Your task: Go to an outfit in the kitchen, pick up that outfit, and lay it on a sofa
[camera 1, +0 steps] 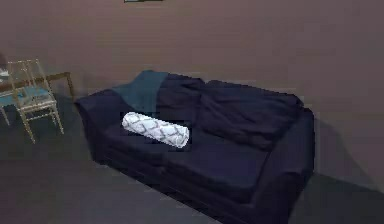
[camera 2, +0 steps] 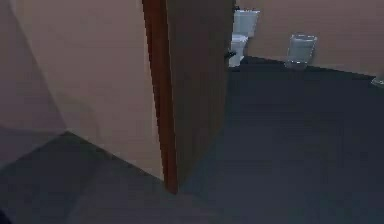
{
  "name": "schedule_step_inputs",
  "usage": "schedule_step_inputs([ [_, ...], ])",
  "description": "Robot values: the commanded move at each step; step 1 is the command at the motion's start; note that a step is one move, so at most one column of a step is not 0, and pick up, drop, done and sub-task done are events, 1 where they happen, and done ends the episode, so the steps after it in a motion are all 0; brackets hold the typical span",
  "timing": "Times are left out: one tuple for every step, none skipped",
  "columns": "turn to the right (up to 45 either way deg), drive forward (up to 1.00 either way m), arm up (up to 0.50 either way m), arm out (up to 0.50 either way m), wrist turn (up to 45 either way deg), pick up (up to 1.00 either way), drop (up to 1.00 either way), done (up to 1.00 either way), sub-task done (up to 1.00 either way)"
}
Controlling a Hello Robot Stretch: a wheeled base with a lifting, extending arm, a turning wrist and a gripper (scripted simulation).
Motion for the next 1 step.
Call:
schedule_step_inputs([
  [-45.0,0.0,0.0,0.0,0.0,0.0,0.0,0.0,0.0],
])
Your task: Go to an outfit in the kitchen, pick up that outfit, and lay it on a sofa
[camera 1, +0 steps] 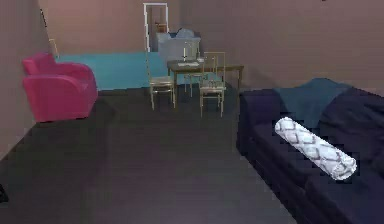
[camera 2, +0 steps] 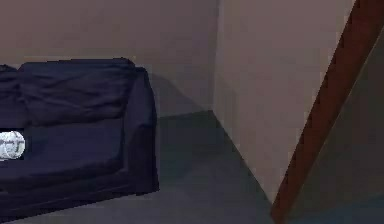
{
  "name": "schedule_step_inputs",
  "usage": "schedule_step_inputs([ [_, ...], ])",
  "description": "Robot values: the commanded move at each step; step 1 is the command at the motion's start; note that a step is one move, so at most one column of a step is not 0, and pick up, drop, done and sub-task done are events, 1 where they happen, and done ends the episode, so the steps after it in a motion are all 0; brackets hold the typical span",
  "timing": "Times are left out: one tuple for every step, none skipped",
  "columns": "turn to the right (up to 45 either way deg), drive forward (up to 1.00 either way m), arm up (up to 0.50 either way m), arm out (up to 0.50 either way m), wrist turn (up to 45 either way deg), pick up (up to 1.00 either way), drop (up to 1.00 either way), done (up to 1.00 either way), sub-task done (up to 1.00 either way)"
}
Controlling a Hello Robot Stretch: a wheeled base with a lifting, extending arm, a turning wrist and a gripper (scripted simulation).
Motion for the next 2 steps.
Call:
schedule_step_inputs([
  [-21.0,0.0,0.0,0.0,0.0,0.0,0.0,0.0,0.0],
  [0.0,1.0,0.0,0.0,0.0,0.0,0.0,0.0,0.0],
])
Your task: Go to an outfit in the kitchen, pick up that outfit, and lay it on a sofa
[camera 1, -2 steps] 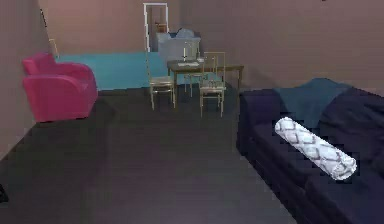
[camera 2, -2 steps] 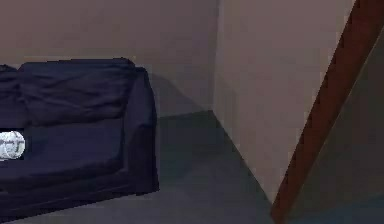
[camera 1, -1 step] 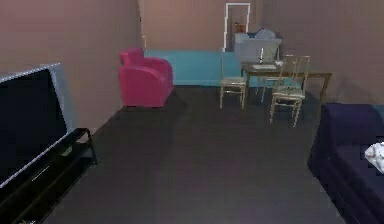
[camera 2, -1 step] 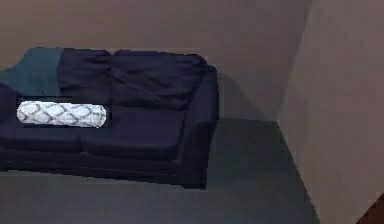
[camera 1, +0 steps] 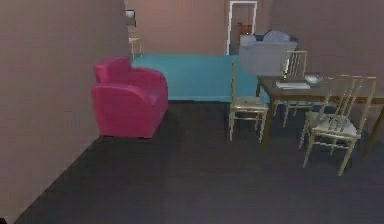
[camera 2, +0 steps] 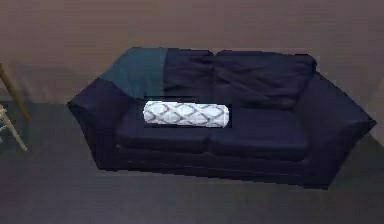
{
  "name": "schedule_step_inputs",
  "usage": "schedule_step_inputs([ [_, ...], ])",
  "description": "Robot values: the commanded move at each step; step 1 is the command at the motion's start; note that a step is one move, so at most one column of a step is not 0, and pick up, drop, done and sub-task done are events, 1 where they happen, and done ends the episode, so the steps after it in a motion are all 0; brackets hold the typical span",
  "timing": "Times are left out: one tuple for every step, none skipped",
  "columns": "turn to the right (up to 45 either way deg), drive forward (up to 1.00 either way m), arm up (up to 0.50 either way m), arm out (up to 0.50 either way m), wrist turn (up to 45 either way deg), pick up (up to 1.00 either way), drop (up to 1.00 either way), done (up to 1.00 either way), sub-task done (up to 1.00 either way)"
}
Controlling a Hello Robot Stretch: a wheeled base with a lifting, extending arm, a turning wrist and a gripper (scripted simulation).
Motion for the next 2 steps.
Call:
schedule_step_inputs([
  [0.0,1.0,0.0,0.0,0.0,0.0,0.0,0.0,0.0],
  [0.0,1.0,0.0,0.0,0.0,0.0,0.0,0.0,0.0],
])
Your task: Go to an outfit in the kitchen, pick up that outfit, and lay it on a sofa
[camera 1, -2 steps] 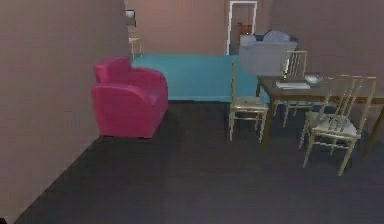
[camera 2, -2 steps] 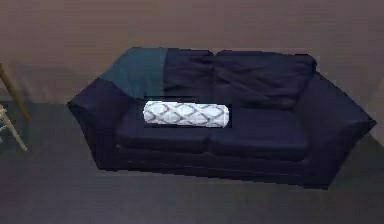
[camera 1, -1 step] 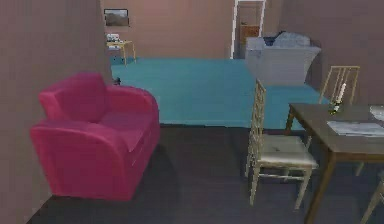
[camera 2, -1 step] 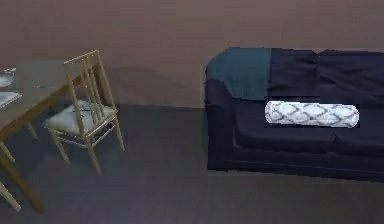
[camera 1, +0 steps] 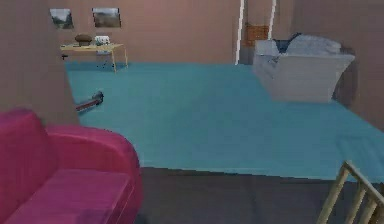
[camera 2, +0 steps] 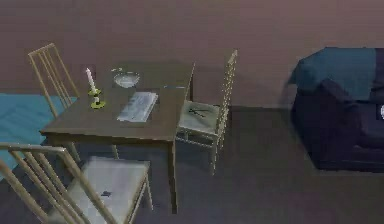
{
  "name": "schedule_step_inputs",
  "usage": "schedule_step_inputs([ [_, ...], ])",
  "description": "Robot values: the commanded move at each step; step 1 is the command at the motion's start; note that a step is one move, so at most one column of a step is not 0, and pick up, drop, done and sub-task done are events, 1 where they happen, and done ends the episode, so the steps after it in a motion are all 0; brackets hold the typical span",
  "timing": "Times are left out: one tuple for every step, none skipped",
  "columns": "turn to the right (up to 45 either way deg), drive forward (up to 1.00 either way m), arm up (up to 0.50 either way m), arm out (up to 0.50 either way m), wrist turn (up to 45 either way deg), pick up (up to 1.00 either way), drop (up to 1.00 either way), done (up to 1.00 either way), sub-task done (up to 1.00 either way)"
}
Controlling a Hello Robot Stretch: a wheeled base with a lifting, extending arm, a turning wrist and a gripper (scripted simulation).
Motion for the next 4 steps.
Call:
schedule_step_inputs([
  [0.0,1.0,0.0,0.0,0.0,0.0,0.0,0.0,0.0],
  [-6.0,0.0,0.0,0.0,0.0,0.0,0.0,0.0,0.0],
  [0.0,0.7,0.0,0.0,0.0,0.0,0.0,0.0,0.0],
  [-33.0,0.0,0.0,0.0,0.0,0.0,0.0,0.0,0.0],
])
